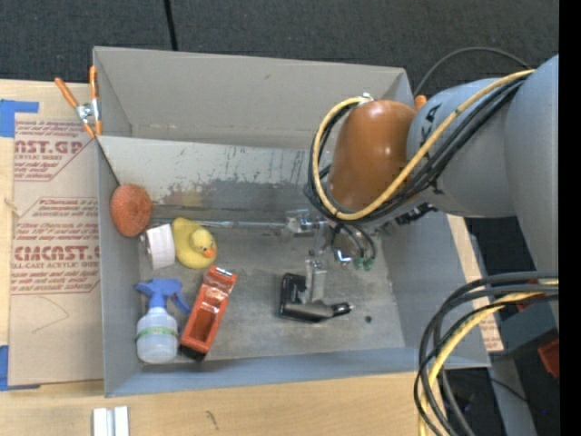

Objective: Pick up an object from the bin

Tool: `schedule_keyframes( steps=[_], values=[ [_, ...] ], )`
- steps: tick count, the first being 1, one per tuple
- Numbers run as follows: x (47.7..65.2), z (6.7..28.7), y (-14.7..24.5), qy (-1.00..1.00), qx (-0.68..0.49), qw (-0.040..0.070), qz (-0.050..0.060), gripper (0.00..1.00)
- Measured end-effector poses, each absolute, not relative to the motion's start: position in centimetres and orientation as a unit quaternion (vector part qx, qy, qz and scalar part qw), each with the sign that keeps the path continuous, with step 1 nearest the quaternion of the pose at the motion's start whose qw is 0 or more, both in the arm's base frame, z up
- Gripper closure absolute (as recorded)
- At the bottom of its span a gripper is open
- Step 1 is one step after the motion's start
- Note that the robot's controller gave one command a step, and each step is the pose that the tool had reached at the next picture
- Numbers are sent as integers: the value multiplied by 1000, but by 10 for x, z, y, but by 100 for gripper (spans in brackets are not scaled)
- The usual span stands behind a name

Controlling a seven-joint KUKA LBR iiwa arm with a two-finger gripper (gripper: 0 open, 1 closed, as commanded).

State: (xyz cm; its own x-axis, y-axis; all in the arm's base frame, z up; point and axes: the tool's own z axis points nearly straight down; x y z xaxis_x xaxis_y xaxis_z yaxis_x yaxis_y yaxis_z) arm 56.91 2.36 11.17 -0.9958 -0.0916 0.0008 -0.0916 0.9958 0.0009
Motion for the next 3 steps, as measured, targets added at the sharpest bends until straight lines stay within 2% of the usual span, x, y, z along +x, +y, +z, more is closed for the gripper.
schedule_keyframes(
  steps=[1, 2, 3],
  values=[
    [508, 74, 32, -988, 152, 3, -1, 100],
    [508, 74, 32, -988, 152, 3, -1, 100],
    [516, 109, 30, -988, 152, 6, -1, 100]
  ],
)
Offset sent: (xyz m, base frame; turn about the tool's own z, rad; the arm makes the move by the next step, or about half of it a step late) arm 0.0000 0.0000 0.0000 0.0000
